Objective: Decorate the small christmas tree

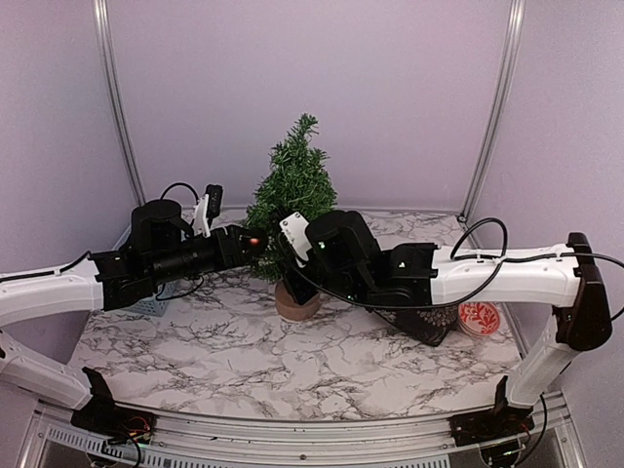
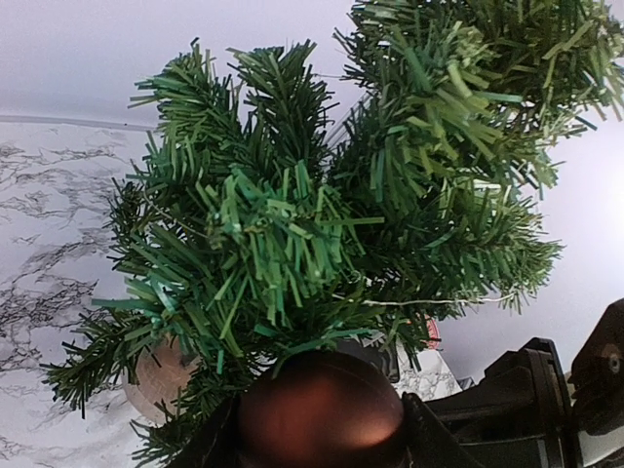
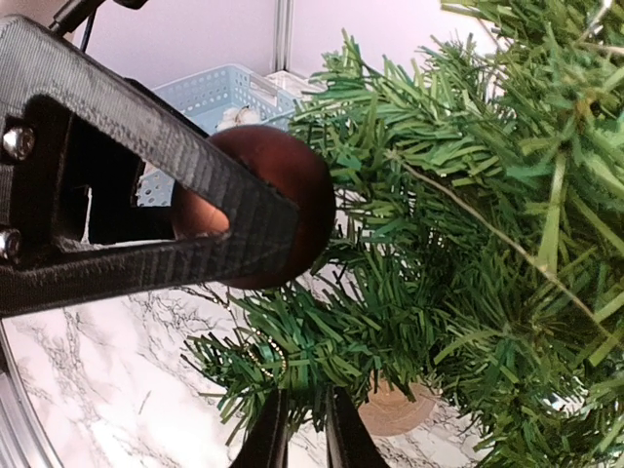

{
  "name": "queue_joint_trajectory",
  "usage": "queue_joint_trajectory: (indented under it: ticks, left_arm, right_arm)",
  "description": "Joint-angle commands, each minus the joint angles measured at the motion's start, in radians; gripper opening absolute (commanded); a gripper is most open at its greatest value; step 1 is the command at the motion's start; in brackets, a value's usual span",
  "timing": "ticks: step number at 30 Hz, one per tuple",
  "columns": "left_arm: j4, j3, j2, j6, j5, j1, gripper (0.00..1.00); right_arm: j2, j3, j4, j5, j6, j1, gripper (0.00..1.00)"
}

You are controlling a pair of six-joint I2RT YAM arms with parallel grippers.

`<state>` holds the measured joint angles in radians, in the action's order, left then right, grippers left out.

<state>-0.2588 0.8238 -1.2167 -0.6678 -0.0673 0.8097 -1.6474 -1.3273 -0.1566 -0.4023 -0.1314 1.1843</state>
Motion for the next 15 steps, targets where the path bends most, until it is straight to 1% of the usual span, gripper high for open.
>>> queue_joint_trajectory:
  ticks: [1, 6, 11, 15]
  left_arm:
    - [-0.03, 0.003, 0.054, 0.017, -0.025, -0.006, 0.4]
    - [-0.035, 0.002, 0.085, 0.02, -0.058, -0.006, 0.4]
    - [-0.036, -0.009, 0.12, 0.014, -0.132, -0.006, 0.39]
    - [-0.037, -0.019, 0.143, 0.007, -0.195, -0.007, 0.39]
  right_arm:
    - [0.058, 0.01, 0.038, 0.032, 0.0, -0.005, 0.15]
    - [0.091, 0.048, 0.061, 0.069, -0.015, -0.004, 0.19]
    - [0.135, 0.088, 0.071, 0.123, -0.015, -0.004, 0.26]
    - [0.193, 0.158, 0.133, 0.181, -0.002, -0.005, 0.28]
